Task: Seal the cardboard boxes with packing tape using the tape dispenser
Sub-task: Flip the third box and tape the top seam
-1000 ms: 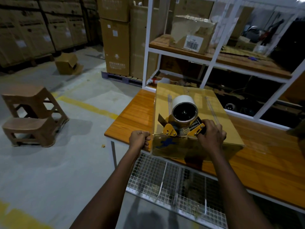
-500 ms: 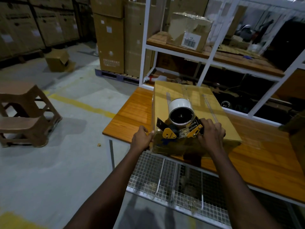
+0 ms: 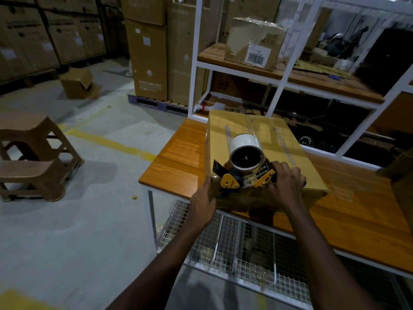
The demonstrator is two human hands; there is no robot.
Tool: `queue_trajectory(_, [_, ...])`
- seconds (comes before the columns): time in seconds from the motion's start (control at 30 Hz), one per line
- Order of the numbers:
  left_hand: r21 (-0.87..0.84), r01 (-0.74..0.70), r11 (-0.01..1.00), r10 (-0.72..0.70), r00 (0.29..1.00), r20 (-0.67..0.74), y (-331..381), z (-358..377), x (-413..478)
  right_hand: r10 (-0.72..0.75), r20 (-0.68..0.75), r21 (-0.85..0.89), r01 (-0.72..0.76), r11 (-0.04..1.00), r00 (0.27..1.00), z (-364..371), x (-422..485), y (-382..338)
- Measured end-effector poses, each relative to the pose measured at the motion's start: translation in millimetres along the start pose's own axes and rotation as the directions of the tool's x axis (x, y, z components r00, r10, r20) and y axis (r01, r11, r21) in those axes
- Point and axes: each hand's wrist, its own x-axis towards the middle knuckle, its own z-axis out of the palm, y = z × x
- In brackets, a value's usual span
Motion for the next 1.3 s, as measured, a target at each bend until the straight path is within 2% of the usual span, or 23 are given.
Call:
queue_trajectory(0.1, [0.2,0.004,0.98,-0.008,1.0,0.016,-22,2,-4,-0.001,0.005,-0.007,0.001,1.0,1.0,2,-1,0])
queue_trajectory(0.2, [0.261,-0.134,0.956,0.161,0.983,-0.085,-19,-9,8,-0.013,0.007,-0.018,0.013,1.0,1.0,3,0,1])
queue_trajectory(0.27, [0.374,-0.187,0.908,0.238,0.967,-0.094,-11,-13,22,-0.011,0.004,-0.03,0.011,1.0,1.0,4,-1,1])
queue_trajectory(0.53, [0.491,-0.128,0.862,0.245,0.953,-0.18,-8,-12,24,-0.053,-0.036,0.012,0.053,0.999,0.998,14,-1,13])
queue_trajectory(0.8, [0.546,-0.037,0.837,0.208,0.945,-0.254,4,-7,21,-0.03,-0.072,0.017,0.031,0.999,0.997,12,5,105])
queue_trajectory(0.93, [0.635,0.01,0.772,0.234,0.925,-0.298,22,2,16,-0.062,-0.055,0.009,0.063,0.998,0.997,11,9,117])
queue_trajectory(1.0, [0.716,-0.02,0.698,0.294,0.92,-0.261,34,7,12,-0.071,-0.048,-0.008,0.071,0.997,0.996,10,11,116])
queue_trajectory(1.07, [0.764,-0.084,0.64,0.316,0.935,-0.162,47,16,10,-0.077,-0.045,-0.011,0.076,0.997,0.996,9,12,116])
queue_trajectory(1.13, [0.789,-0.092,0.608,0.269,0.958,-0.096,54,25,7,-0.092,-0.045,-0.015,0.091,0.996,0.995,11,14,118])
queue_trajectory(1.3, [0.854,-0.027,0.52,0.145,0.988,-0.058,49,33,-3,-0.139,-0.057,0.04,0.141,0.989,0.989,13,19,123])
